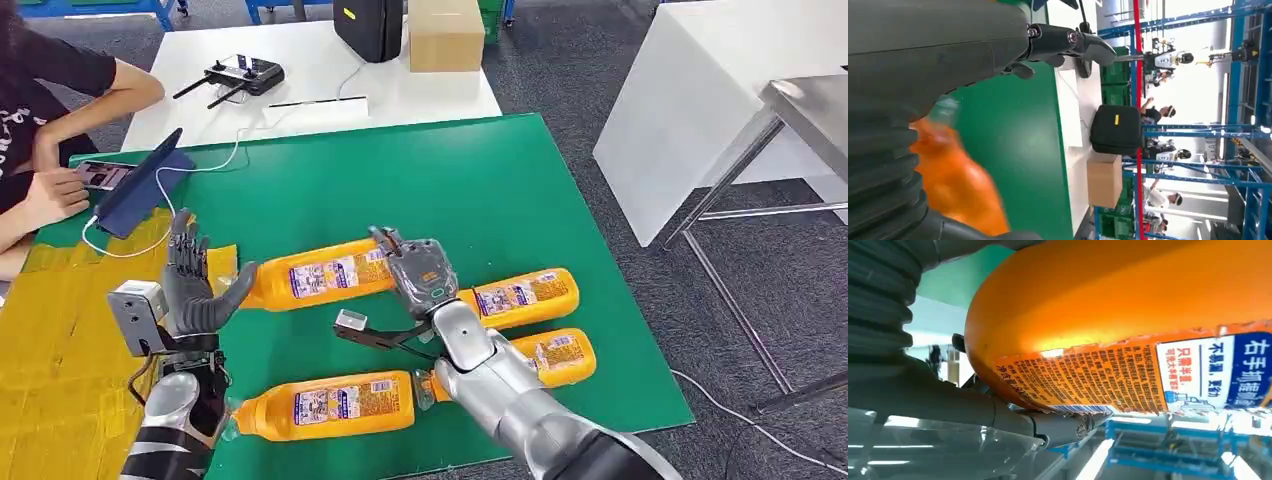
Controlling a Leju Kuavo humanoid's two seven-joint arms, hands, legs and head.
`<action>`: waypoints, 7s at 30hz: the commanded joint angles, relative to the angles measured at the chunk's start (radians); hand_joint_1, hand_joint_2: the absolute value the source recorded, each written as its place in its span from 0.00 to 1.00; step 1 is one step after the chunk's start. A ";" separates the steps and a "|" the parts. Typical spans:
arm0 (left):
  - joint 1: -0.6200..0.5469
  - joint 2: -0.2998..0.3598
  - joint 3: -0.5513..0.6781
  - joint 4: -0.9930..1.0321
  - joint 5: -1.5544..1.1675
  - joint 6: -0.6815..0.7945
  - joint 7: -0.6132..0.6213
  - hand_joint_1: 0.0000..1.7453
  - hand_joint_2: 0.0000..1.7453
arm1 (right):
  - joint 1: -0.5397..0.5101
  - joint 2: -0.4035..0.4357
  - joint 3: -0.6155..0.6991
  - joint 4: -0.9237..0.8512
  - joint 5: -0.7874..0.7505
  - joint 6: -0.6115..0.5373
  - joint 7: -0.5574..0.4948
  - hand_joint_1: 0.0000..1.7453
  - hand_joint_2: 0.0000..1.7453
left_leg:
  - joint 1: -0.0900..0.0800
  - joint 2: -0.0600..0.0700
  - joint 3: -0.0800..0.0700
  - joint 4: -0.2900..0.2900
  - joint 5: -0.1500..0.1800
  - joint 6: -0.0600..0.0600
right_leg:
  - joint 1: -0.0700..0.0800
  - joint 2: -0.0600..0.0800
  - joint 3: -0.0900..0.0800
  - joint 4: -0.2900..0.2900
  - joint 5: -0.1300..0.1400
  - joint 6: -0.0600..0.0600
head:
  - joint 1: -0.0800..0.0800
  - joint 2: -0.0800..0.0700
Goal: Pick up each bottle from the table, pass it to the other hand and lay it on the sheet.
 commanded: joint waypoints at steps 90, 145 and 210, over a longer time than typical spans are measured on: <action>-0.026 0.034 -0.214 0.131 0.479 -0.575 0.129 0.00 1.00 | 0.117 0.051 0.000 -0.092 -0.687 0.248 -0.351 1.00 1.00 | 0.001 -0.002 0.002 0.000 -0.001 -0.001 | 0.001 0.002 0.002 -0.001 0.000 0.000 | 0.000 0.000; -0.056 -0.052 -0.113 0.084 0.569 -0.205 0.095 1.00 1.00 | 0.118 0.035 0.073 -0.129 -0.737 0.219 -0.337 0.88 1.00 | 0.001 -0.004 0.000 0.000 0.000 -0.001 | 0.001 -0.001 0.001 -0.001 -0.001 0.000 | 0.000 0.000; -0.396 0.519 -0.143 0.600 -1.462 -0.092 0.624 1.00 1.00 | 0.506 -0.222 -0.259 -1.142 -1.145 0.553 -0.465 0.00 1.00 | 0.002 -0.004 -0.001 0.001 0.000 -0.002 | 0.002 0.000 -0.001 0.001 -0.002 -0.001 | 0.000 0.000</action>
